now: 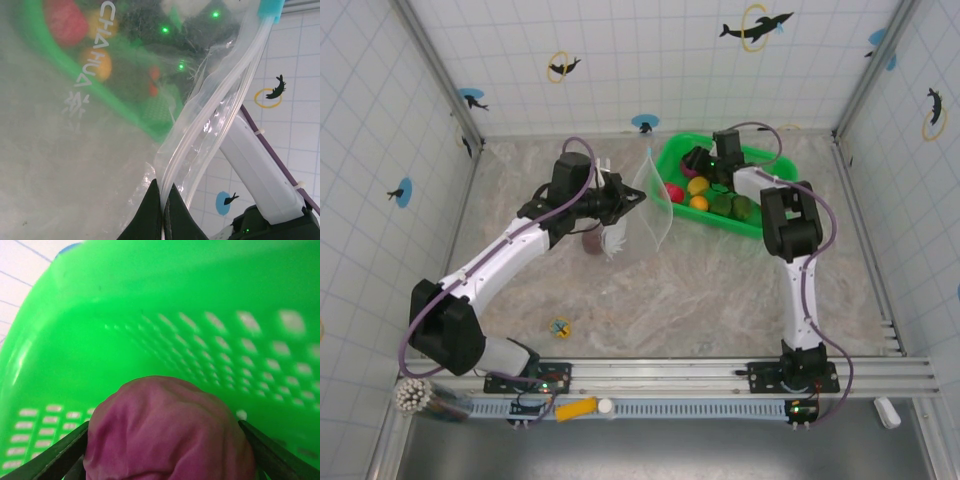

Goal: Place the food in the zip-top bag and seal the zipper

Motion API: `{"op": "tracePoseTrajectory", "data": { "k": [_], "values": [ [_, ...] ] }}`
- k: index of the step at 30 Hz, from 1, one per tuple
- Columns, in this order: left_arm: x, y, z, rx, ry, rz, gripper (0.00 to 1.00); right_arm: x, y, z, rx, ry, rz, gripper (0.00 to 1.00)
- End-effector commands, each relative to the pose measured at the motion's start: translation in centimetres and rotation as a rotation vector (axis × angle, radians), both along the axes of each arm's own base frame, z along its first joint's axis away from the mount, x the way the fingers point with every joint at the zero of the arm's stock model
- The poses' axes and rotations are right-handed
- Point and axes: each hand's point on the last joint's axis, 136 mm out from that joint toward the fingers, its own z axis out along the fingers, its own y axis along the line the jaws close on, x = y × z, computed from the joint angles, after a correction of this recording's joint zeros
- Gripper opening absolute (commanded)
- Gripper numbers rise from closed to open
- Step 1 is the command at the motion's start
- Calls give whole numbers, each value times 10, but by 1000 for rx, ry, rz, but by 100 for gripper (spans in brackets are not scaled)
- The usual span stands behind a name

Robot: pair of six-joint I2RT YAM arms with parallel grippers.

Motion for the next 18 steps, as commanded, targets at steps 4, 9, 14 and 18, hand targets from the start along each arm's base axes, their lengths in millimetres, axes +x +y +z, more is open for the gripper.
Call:
{"op": "tracePoseTrajectory", "data": {
  "k": [4, 9, 14, 18],
  "values": [
    [1, 8, -2, 21, -24, 25, 0, -12, -1, 95, 21, -146, 86, 66],
    [-5, 10, 0, 2, -28, 24, 0, -42, -11, 137, -36, -198, 106, 66],
    [-15, 16, -4, -8, -23, 36, 0, -100, -11, 179, 8, -271, 149, 67],
    [-16, 16, 0, -20, -28, 38, 0, -152, -5, 219, 86, -363, 175, 67]
  ]
}}
